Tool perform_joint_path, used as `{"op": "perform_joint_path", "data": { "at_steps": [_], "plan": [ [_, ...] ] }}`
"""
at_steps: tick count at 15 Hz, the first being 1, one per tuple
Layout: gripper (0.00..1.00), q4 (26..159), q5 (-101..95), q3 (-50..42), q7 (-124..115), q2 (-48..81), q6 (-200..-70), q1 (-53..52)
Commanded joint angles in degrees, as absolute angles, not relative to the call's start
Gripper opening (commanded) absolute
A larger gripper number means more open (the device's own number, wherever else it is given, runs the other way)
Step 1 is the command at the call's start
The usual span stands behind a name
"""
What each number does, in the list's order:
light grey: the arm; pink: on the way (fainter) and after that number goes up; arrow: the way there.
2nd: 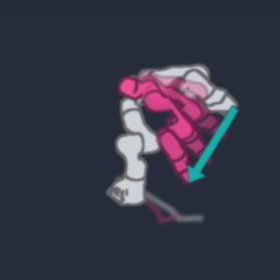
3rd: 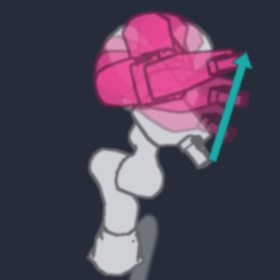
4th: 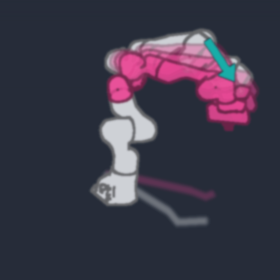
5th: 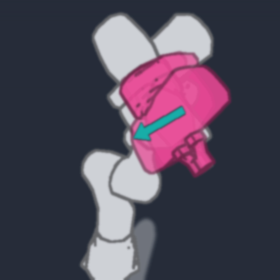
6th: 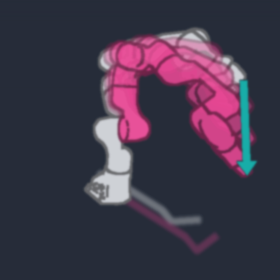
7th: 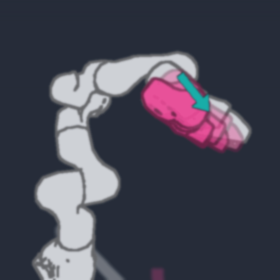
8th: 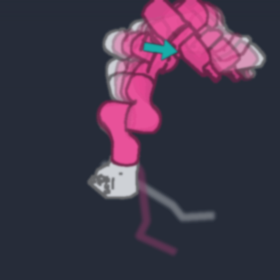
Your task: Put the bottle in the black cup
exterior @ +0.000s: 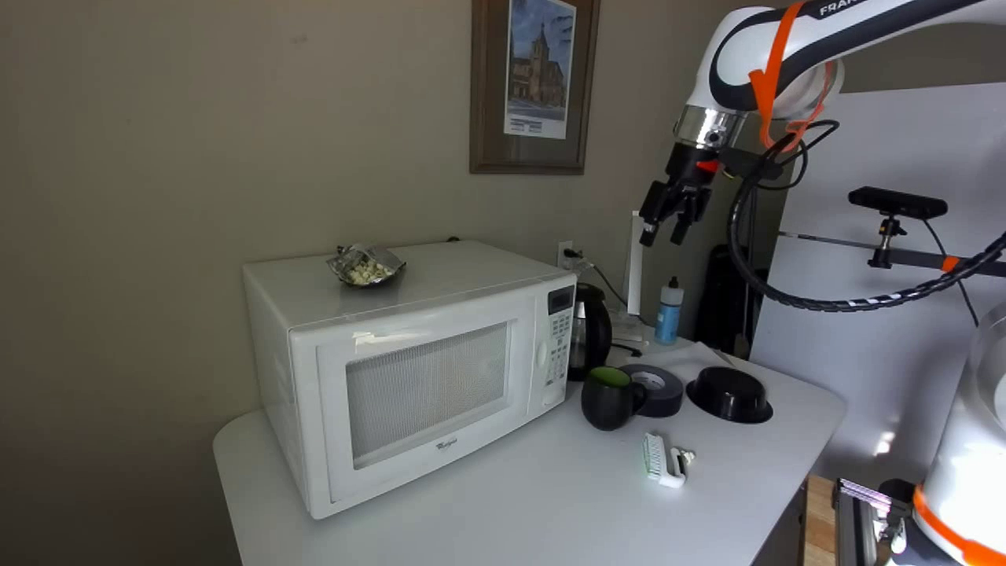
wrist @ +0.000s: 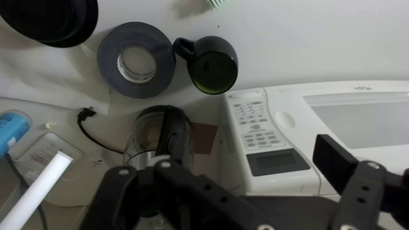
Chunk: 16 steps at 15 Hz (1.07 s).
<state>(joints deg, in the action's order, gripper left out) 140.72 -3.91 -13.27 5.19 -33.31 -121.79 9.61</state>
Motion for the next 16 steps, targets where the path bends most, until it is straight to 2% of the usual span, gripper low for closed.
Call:
{"op": "perform_joint_path", "data": {
  "at_steps": [1, 5, 6, 11, 16],
  "plan": [
    [1.00, 135.3, -3.1, -16.0, 1.6, -26.8, -123.8, 14.1],
    [1.00, 130.5, -1.6, -19.3, -2.6, -20.0, -124.3, 17.9],
    [1.00, 133.5, -3.0, -18.2, 0.2, -24.1, -124.3, 17.4],
    [1.00, 130.9, -3.2, -18.9, -1.7, -20.0, -124.5, 18.6],
    [1.00, 118.8, 0.8, -22.6, -2.2, -8.4, -122.1, 19.5]
  ]
}}
